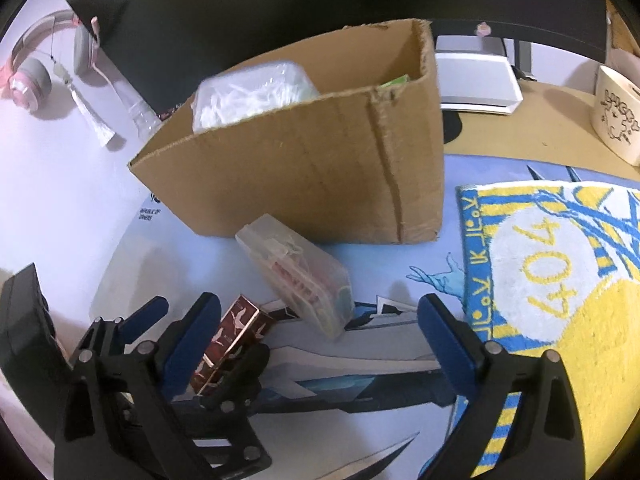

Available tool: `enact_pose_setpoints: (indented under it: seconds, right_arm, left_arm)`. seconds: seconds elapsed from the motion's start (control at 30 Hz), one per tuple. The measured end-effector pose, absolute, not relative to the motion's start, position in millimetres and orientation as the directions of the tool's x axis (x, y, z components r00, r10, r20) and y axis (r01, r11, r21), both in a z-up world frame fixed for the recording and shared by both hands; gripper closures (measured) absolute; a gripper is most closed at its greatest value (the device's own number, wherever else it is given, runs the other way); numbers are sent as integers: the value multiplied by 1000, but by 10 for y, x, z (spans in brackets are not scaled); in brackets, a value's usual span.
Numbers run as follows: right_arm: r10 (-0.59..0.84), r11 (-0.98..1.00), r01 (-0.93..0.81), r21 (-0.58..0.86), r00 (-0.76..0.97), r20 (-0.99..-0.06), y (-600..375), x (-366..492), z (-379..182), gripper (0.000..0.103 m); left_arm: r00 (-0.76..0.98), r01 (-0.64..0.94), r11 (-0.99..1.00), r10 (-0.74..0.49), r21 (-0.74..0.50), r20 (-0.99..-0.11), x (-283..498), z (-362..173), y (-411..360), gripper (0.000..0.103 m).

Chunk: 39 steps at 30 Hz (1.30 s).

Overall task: Organize objects
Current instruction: 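Grasp the red crane-print box with left tool while right grasps clear paperclip box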

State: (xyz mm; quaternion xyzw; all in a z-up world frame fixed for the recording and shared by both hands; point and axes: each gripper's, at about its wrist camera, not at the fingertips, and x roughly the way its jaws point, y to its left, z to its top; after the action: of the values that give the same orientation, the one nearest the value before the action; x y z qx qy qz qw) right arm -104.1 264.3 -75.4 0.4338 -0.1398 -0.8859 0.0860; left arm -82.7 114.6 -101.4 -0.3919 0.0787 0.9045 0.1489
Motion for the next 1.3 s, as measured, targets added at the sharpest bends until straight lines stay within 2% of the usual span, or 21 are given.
enact_pose_setpoints:
  seconds: [0.23,0.8,1.13,1.2,1.3]
  right_arm:
    - [-193,-979,66,195,-619,-761,2502,-1094,-813,0]
    - [-195,-978,76,192,-643,-740,2430,-1131,-840,0]
    - [-179,-979,46,199,-663,-727,2413,-1146,-820,0]
    - [-195,-976,57,212,-669,-717,2415,-1138,-809,7]
    - [-265,-958,102,267,-672,-691,2423,-1137,-792,26]
  left_arm:
    - [-648,-328,-945,220,6,-729,-831,-1032,1114,0]
    - [-633,-360,-933,241,4,-736,-831,-1039,1133,0]
    - [-667,-320,-947,195,40,-719,-834,-1042,1146,0]
    - [-663,-316,-948,191,40,-724,-839,-1042,1137,0]
    - [-644,-305,-952,204,2,-737,-846,-1047,1074,3]
